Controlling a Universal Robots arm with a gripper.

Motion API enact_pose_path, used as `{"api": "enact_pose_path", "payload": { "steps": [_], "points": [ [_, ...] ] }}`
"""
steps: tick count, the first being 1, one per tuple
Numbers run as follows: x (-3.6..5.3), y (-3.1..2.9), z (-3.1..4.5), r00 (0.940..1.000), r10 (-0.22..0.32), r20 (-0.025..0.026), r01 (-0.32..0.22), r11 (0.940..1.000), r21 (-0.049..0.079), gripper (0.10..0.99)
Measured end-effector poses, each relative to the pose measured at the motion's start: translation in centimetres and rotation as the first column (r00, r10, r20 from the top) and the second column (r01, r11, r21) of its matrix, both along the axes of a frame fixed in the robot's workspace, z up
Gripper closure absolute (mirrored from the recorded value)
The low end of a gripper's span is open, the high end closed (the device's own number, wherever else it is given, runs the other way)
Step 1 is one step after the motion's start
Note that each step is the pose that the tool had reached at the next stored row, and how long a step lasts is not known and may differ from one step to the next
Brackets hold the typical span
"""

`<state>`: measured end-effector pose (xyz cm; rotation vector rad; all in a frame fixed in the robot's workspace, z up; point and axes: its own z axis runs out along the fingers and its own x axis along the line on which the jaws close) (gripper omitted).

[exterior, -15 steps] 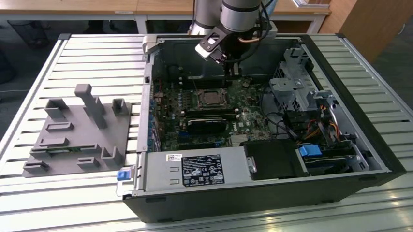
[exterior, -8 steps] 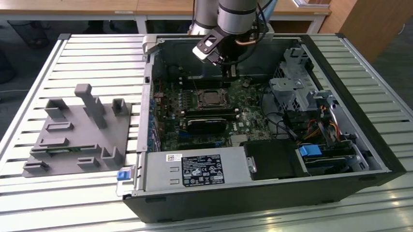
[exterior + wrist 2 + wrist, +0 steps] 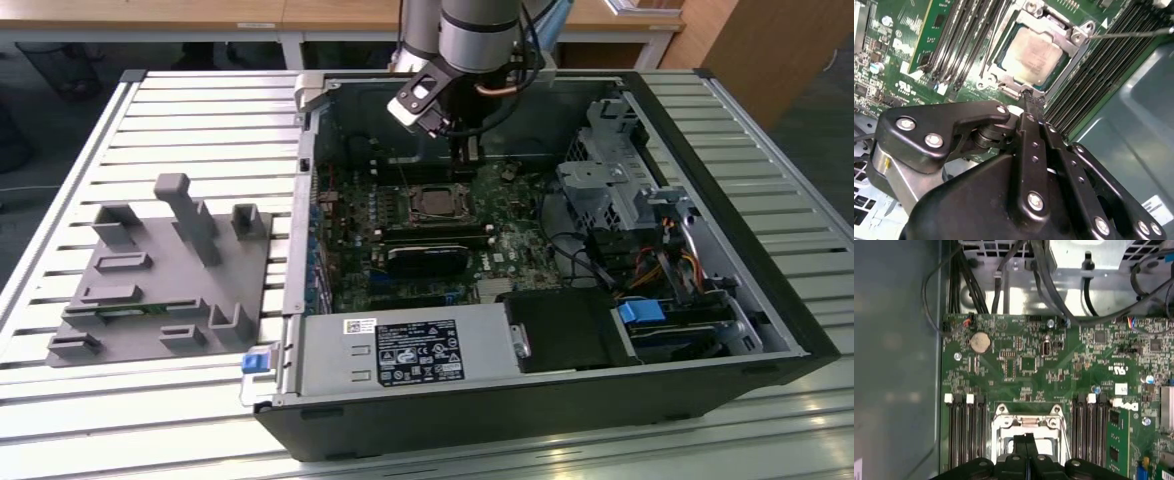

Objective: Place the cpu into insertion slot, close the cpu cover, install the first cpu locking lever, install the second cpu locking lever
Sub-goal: 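Close the cpu cover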

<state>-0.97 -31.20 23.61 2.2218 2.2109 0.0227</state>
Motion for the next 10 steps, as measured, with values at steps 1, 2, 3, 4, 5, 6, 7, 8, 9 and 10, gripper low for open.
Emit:
{"api": "enact_pose_path", "payload": {
  "steps": [1,2,3,4,5,6,7,8,9,10],
  "points": [
    [-0.13,0.00,-0.01,1.0000,0.000,0.0000,0.000,1.0000,0.000,0.980],
    [-0.29,0.00,-0.02,1.0000,0.000,0.0000,0.000,1.0000,0.000,0.980],
    [-0.45,0.01,-0.02,1.0000,0.000,0.0001,0.000,1.0000,0.000,0.980],
    [-0.58,0.01,-0.02,1.0000,0.000,0.0001,0.000,1.0000,0.000,0.980],
    [-0.70,0.00,-0.02,1.0000,0.000,0.0001,0.000,1.0000,0.000,0.980],
    [-0.81,0.00,-0.02,1.0000,0.000,0.0000,0.000,1.0000,0.000,0.980],
    [-0.89,0.00,-0.02,1.0000,0.000,0.0001,0.000,1.0000,0.000,0.980],
    [-0.98,0.00,-0.03,1.0000,0.000,0.0001,0.000,1.0000,0.000,0.980],
    [-1.06,0.00,-0.03,1.0000,0.000,0.0001,0.000,1.0000,0.000,0.980],
    [-1.15,0.00,-0.02,1.0000,0.000,0.0000,0.000,1.0000,0.000,0.980]
  ]
}}
